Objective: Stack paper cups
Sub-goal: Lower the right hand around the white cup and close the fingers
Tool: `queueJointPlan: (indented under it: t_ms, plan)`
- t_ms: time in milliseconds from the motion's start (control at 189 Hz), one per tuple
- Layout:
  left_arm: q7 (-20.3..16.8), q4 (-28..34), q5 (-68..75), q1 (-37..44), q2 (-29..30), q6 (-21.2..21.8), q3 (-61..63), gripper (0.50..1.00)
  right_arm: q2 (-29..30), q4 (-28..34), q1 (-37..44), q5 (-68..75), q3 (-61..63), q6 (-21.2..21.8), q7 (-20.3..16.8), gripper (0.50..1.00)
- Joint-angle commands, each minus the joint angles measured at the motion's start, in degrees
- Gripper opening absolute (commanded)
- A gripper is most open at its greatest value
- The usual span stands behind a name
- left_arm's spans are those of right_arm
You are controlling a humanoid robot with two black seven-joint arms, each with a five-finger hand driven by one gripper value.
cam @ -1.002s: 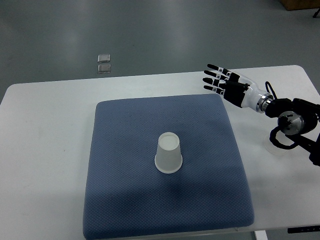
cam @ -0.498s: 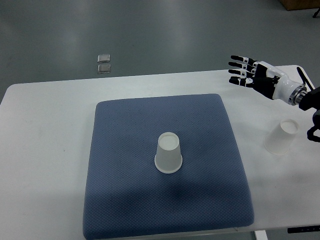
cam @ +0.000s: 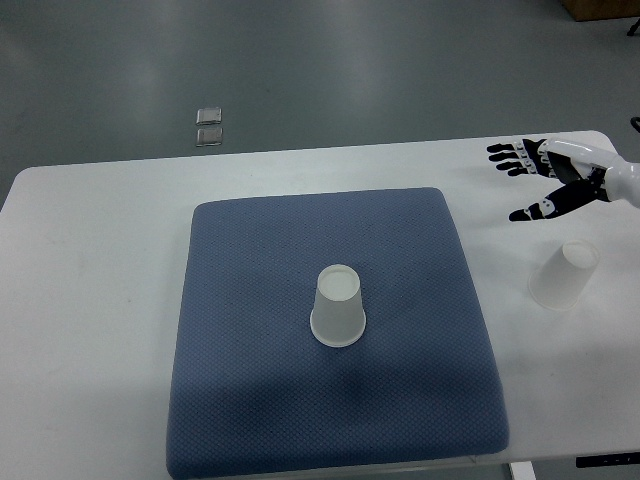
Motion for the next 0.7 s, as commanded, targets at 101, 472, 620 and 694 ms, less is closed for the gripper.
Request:
queueJointPlan:
  t_ms: [101,472,620,694]
  plan:
    - [0.0,0.0,0.0,0.0,0.0,0.0,0.0,1.000,-2.7,0.2,1.2,-17.8,-0.7,-0.5,7.0,0.926]
    - [0.0,0.1,0.0,0.1,0.0,0.0,0.0,1.000,-6.6,0.2,0.9,-35.2,-7.5,-10.7,8.3,0.926]
    - [-0.1,0.0,0.0,0.0,0.0,0.0,0.0,1.000,-7.0,0.1,1.3,-36.4,-14.0,-17.7,8.3,0.926]
    - [-0.1,0.0,0.0,0.0,0.0,0.0,0.0,1.000,-7.0,0.1,1.4,-36.2,-14.3,-18.2,8.3,0.926]
